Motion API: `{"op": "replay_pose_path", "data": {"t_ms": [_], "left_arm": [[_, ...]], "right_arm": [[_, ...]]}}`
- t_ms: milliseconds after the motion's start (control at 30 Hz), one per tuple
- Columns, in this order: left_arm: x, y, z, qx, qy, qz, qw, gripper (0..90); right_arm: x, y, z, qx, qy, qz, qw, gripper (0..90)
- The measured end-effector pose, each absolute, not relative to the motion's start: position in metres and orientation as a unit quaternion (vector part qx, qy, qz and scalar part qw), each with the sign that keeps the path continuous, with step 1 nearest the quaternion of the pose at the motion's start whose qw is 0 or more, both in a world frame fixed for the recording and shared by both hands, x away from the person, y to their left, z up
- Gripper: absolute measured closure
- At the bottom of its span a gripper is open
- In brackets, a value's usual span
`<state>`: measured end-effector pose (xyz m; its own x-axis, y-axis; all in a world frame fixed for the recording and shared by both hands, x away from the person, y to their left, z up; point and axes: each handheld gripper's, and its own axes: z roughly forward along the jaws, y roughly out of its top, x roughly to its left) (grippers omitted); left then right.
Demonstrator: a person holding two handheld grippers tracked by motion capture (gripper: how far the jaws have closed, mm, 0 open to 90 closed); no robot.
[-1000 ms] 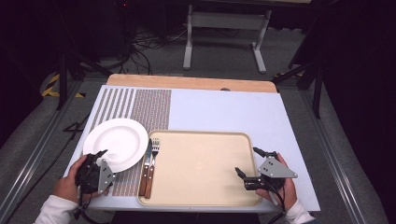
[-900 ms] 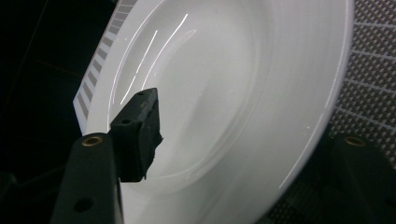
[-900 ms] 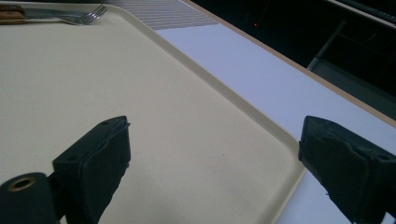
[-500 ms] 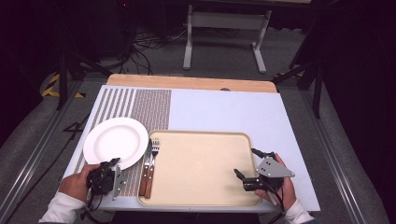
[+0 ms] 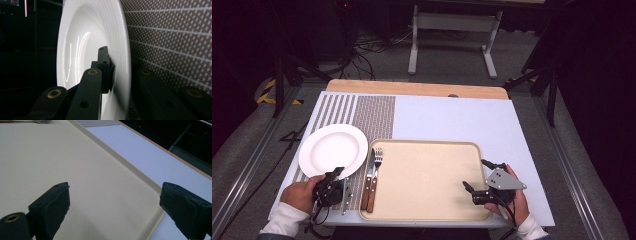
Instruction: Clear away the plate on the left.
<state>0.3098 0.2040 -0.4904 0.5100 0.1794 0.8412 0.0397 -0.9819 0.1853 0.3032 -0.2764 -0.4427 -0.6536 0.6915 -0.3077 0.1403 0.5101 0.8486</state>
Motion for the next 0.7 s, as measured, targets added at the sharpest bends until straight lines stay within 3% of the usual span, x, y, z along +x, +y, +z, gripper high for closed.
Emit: {"op": "replay_pose_path", "data": {"t_ms": [700], "left_arm": [[0.304, 0.197, -0.469, 0.862, 0.066, 0.496, 0.085, 81.2]], "right_arm": [[0.303, -0.277, -0.443, 0.261, 0.805, 0.421, 0.326, 10.3]]}}
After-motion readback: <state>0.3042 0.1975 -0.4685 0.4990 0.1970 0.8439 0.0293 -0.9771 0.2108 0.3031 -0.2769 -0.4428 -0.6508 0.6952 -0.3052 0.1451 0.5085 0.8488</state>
